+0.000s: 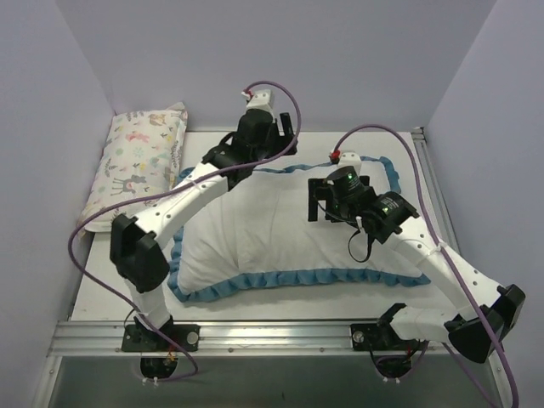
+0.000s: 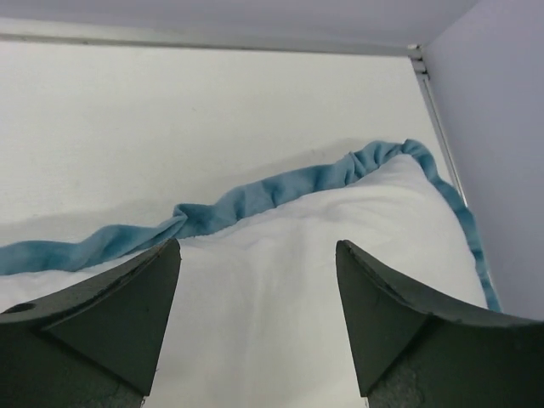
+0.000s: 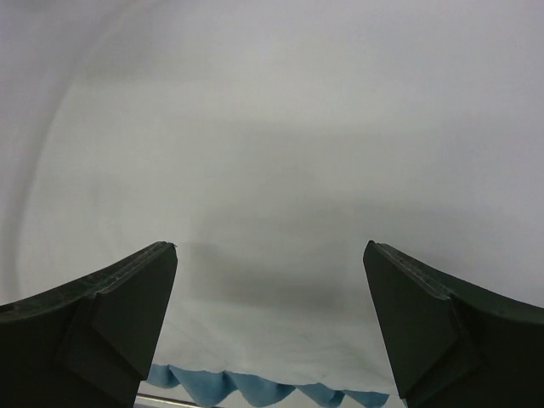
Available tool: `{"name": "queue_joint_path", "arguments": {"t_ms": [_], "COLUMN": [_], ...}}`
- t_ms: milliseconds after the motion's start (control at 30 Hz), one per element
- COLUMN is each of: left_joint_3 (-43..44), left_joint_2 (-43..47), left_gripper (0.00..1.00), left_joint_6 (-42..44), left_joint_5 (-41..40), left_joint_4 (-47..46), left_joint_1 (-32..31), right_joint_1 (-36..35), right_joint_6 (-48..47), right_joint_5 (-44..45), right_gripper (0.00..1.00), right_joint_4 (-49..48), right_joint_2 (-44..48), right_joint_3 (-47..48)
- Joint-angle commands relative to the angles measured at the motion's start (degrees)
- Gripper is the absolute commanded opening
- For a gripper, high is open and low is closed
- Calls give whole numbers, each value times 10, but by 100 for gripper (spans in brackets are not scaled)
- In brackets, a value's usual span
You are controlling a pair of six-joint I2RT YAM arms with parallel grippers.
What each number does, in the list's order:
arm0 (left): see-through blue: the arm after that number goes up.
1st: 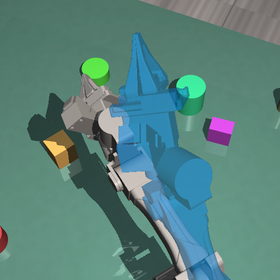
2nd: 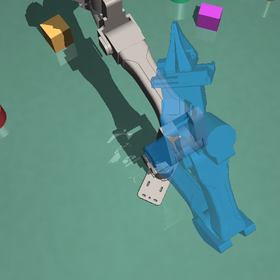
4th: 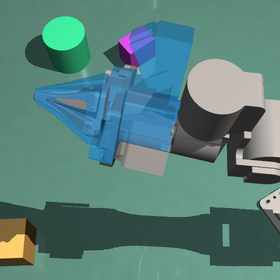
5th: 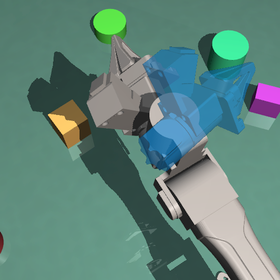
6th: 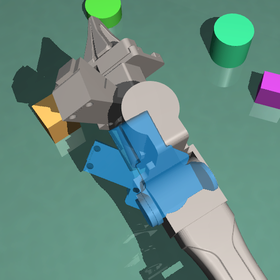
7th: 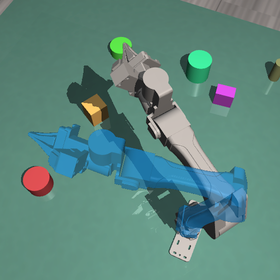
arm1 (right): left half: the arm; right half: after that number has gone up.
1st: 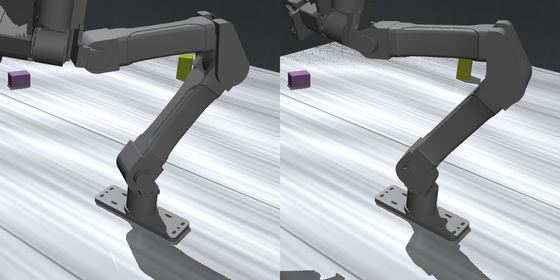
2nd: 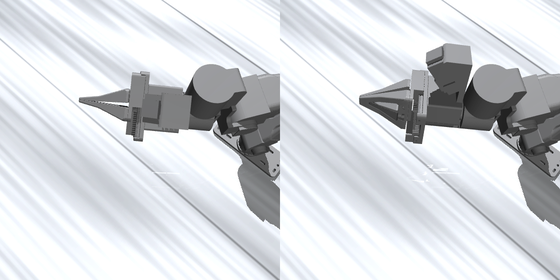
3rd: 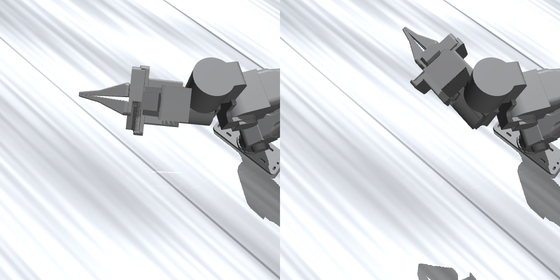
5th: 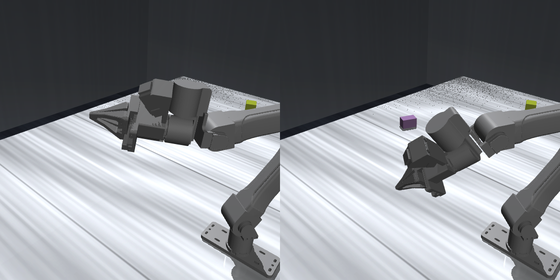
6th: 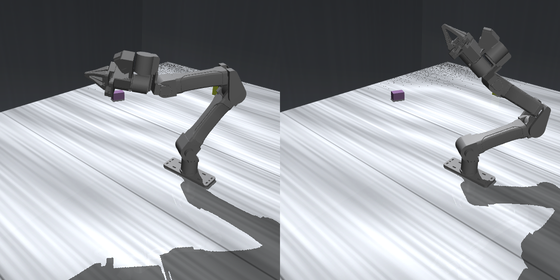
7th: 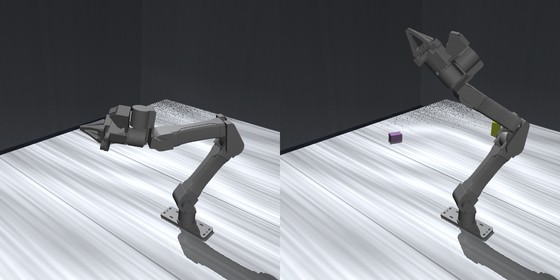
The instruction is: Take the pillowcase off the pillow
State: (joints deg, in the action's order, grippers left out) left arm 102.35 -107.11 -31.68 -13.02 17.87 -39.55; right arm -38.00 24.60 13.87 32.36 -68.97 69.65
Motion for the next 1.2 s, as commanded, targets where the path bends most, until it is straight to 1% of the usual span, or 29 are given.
{"name": "queue_joint_path", "arguments": {"t_ms": [0,33,100,133,167,200,233,267,300,333,367,400,433,533,633,733,833,867,900,933,967,1000,1033,1067,1100,1133,1167], "left_joint_3": [-25,-43,-101,-122,-142,-192,-216,-246,-298,-329,-354,-398,-417,-470,-522,-545,-569,-579,-582,-584,-586,-587,-588,-587,-584,-582,-580], "left_joint_2": [113,152,195,237,259,282,328,353,376,419,437,450,471,492,518,523,510,505,502,493,490,488,485,486,487,490,493], "left_gripper": [82,83,83,84,84,84,85,86,86,87,87,87,87,87,88,88,79,69,61,53,47,33,27,24,19,17,16], "left_joint_6": [4,2,-7,-13,-21,-27,-33,-46,-56,-70,-75,-80,-86,-86,-87,-99,-102,-102,-102,-102,-102,-102,-101,-99,-96,-94,-92], "left_joint_5": [-72,-114,-150,-181,-197,-210,-230,-239,-242,-236,-227,-216,-188,-140,-103,-83,-66,-60,-56,-47,-44,-41,-37,-36,-38,-39,-41], "left_joint_4": [45,57,86,93,114,123,129,141,147,150,152,153,148,137,104,89,77,65,60,52,48,46,45,44,45,51,54], "left_joint_1": [6,5,4,5,5,6,7,10,13,24,31,36,42,47,47,53,58,59,60,61,62,62,62,62,62,62,63], "right_joint_1": [-28,-34,-60,-67,-86,-94,-103,-111,-133,-144,-153,-171,-177,-194,-204,-202,-196,-180,-169,-155,-140,-111,-97,-83,-53,-38,-20], "right_joint_6": [0,-3,-6,-5,-6,-5,-6,-9,-11,-14,-21,-25,-27,-30,-35,-35,-32,-28,-24,-12,-10,-7,-5,-1,4,6,14], "right_joint_5": [16,20,37,43,48,52,54,55,61,65,73,79,89,87,90,90,114,121,119,114,113,110,111,114,116,113,107], "right_gripper": [99,99,99,99,99,99,99,99,99,99,99,99,99,99,100,100,100,98,96,93,77,62,47,20,10,3,0], "right_joint_4": [-28,-30,-37,-40,-45,-49,-54,-59,-63,-63,-64,-64,-63,-64,-63,-63,-59,-56,-53,-53,-52,-52,-51,-51,-50,-51,-50], "right_joint_2": [-2,-9,-18,-22,-27,-37,-45,-54,-76,-91,-106,-134,-148,-190,-230,-266,-301,-305,-310,-309,-309,-301,-297,-291,-275,-266,-257], "right_joint_3": [0,1,7,10,15,19,31,40,49,72,85,99,119,148,178,189,182,175,157,145,132,121,96,85,71,49,37]}}
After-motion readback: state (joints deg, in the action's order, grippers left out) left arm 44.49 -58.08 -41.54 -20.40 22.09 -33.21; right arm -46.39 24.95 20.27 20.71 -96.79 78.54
